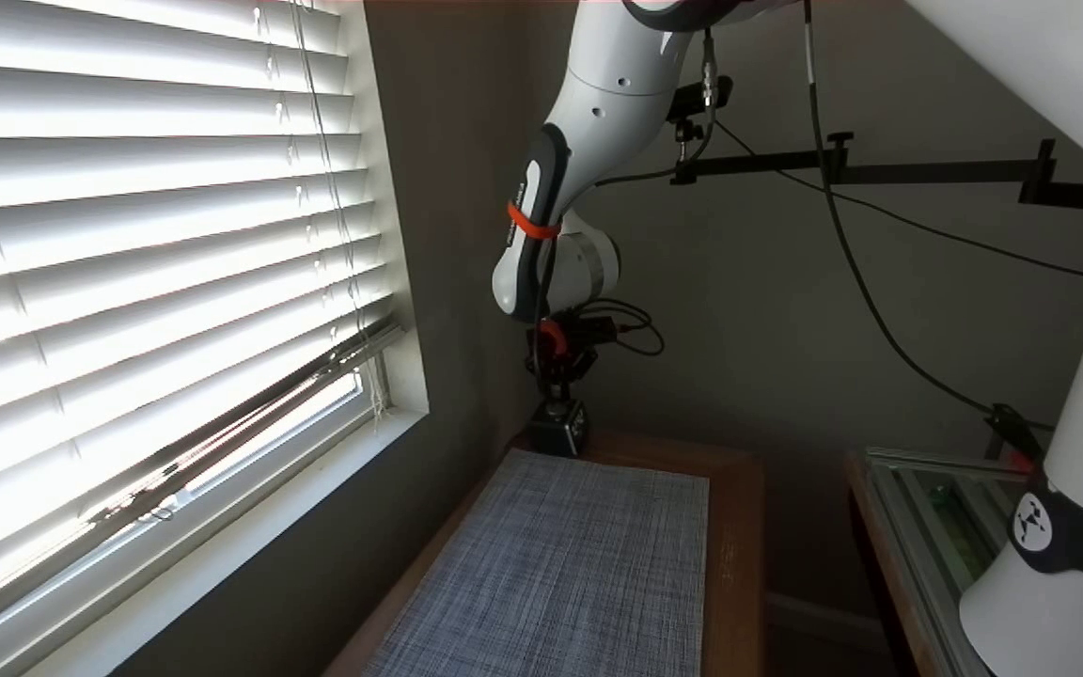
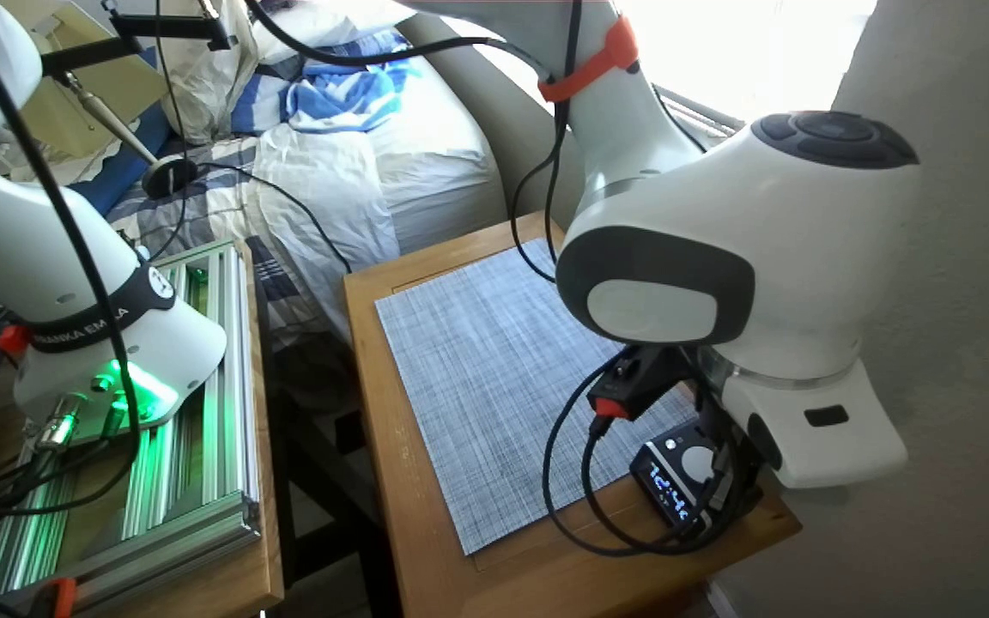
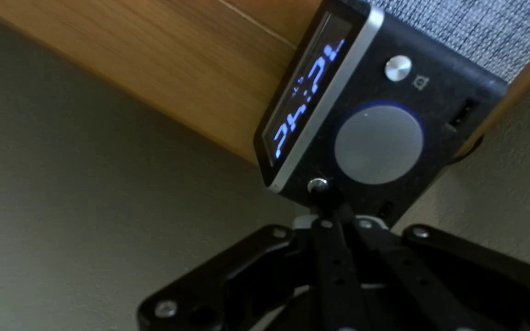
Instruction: Press the right button on the alarm clock
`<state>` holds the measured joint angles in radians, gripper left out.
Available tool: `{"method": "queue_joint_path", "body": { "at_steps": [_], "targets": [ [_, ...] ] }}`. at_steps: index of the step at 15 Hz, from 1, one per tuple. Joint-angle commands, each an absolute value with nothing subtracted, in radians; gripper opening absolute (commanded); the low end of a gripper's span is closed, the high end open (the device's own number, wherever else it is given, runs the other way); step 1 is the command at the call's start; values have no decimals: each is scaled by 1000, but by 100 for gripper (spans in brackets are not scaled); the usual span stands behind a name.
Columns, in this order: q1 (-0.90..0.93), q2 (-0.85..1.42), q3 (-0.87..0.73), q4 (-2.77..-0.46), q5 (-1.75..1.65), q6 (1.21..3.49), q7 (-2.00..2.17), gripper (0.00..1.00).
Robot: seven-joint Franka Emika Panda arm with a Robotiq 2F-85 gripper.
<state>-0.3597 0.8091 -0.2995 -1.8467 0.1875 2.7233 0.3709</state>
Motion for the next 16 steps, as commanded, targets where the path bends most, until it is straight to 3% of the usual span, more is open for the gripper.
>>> {"method": "queue_joint_path", "body": {
  "at_steps": [1, 9, 10, 11, 16],
  "targets": [
    [-359, 799, -297, -1851, 208, 2737, 346, 0],
    [-354, 744, -309, -1864, 201, 2726, 346, 0],
    [-354, 742, -310, -1864, 200, 2721, 347, 9],
    [-354, 739, -310, -1864, 200, 2716, 347, 28],
    [-340, 680, -324, -1898, 180, 2681, 333, 61]
  ]
}}
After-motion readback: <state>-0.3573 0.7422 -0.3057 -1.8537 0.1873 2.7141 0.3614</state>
